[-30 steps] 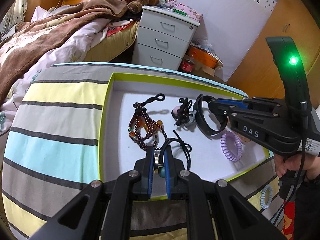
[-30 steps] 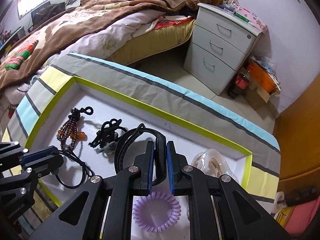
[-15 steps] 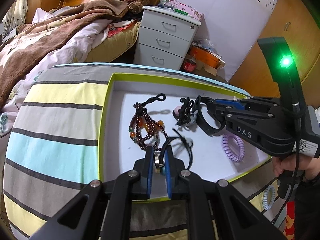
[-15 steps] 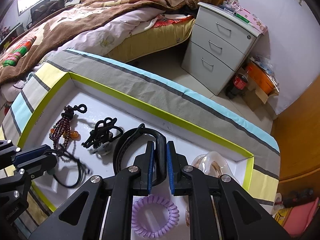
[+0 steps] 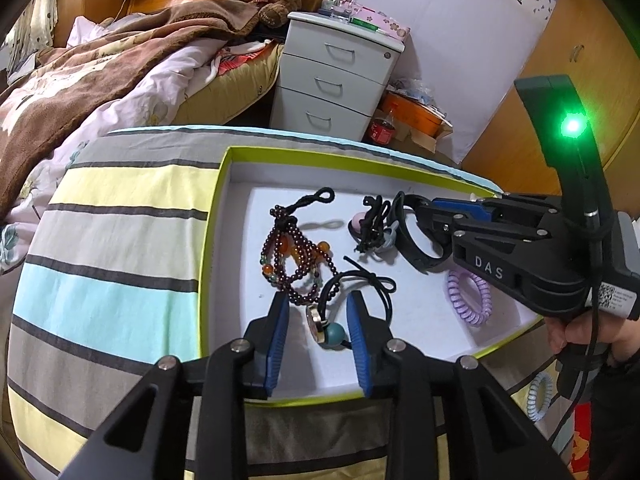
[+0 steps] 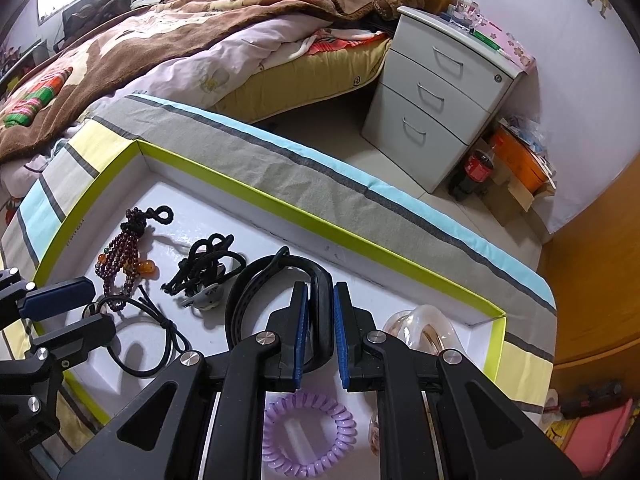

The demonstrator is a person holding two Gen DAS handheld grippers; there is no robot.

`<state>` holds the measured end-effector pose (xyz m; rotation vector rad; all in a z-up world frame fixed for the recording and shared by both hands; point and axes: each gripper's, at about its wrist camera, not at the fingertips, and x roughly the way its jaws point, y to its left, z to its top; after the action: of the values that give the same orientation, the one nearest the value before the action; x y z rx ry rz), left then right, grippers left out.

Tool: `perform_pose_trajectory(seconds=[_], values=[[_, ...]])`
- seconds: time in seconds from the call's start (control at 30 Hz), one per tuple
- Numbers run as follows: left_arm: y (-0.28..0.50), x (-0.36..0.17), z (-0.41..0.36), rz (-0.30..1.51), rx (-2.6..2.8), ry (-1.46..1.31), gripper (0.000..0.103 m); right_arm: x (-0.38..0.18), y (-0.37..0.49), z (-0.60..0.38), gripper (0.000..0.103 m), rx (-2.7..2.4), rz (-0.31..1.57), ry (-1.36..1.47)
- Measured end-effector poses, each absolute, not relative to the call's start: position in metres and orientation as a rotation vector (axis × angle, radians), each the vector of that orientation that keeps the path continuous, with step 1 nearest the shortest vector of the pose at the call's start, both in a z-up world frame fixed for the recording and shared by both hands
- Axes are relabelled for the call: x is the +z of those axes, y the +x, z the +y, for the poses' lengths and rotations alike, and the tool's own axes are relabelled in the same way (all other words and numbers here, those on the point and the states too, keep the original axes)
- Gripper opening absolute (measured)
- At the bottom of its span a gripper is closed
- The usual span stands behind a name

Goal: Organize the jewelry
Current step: 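Open both tools to release the cord and band in the tray, then move both tools back toward the gold clip and blue coil on the bed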

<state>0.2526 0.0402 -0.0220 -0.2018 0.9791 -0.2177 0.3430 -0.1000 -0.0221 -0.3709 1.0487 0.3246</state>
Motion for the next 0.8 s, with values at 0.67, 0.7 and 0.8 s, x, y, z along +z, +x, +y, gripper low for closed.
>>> perform_pose_trajectory(seconds=[0.67, 0.7, 0.8], values=[[0.243, -0.007, 0.04, 0.962, -0.187, -0.201, 0.069, -0.002, 0.328, -0.102, 0.02, 0.312, 0.988, -0.364], [0.242, -0.005, 0.04, 0.958, -0.185, -0.201, 0.07, 0.0, 0.326, -0.104, 0.023, 0.313, 0.983, -0.356], [0.237, -0.001, 0.039, 0.946, -0.179, -0.195, 0.07, 0.005, 0.319, -0.108, 0.034, 0.315, 0.969, -0.335]])
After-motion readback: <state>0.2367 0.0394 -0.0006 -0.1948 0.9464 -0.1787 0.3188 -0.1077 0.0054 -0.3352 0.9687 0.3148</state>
